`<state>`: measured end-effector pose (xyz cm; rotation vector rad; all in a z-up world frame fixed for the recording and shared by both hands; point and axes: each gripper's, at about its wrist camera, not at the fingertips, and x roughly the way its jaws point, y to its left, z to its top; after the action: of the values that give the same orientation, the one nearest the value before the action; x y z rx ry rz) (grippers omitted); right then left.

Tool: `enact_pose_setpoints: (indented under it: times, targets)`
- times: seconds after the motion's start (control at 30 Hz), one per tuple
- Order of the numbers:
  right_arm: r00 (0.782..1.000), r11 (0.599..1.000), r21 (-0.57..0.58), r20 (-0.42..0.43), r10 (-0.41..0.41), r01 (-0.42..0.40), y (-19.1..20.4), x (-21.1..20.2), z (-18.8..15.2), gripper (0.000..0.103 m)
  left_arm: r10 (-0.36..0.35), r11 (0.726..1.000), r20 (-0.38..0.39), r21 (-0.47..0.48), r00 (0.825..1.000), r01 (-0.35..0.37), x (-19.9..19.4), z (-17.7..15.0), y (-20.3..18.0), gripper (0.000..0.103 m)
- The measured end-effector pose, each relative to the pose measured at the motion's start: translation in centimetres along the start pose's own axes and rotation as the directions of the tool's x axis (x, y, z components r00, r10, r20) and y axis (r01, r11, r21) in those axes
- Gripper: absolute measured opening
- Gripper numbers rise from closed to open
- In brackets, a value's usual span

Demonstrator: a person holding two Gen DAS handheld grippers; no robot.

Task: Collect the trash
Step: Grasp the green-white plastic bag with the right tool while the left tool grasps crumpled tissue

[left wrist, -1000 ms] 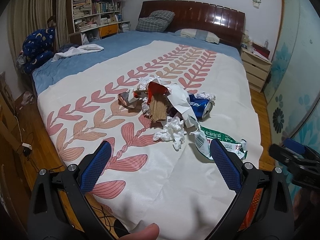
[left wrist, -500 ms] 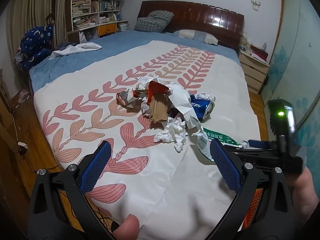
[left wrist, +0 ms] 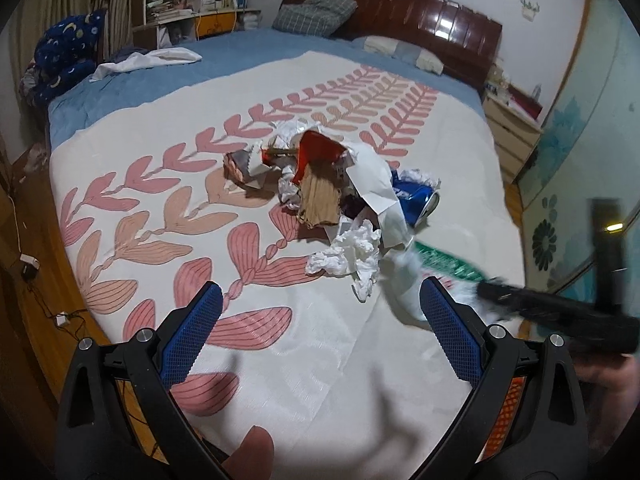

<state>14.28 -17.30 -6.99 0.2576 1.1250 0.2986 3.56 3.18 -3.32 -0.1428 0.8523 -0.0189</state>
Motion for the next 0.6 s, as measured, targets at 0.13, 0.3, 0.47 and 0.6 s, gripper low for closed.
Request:
enact_pose_setpoints:
  times: [0.13,0.3,0.47,0.6]
  targets:
    - [0.995,0.996,0.076,0.090,0.042,-0.049,-2.0,-3.4,-0.5,0.016,0.034,0.998,-0.042,0.046,0.999,-0.032,2.3,0.3,-1.4,0.098]
    - [0.976,0.976,0.172,0.192,0.098,-0.132,-5.2,-7.2,-1.4,0.016,0.086,0.992,-0.115,0.099,0.990,-0.075,5.1,0.6,-3.0,0.098]
    - [0.969,0.970,0.187,0.220,0.111,-0.154,-6.7,-9.1,-2.1,0.016,0.044,0.996,-0.143,0.087,0.989,-0.031,7.7,0.9,-3.5,0.093]
    - [0.969,0.974,0.174,0.222,0.106,-0.147,-7.2,-9.9,-2.4,0.016,0.110,0.992,-0.202,0.085,0.973,-0.094,9.8,0.5,-2.8,0.041]
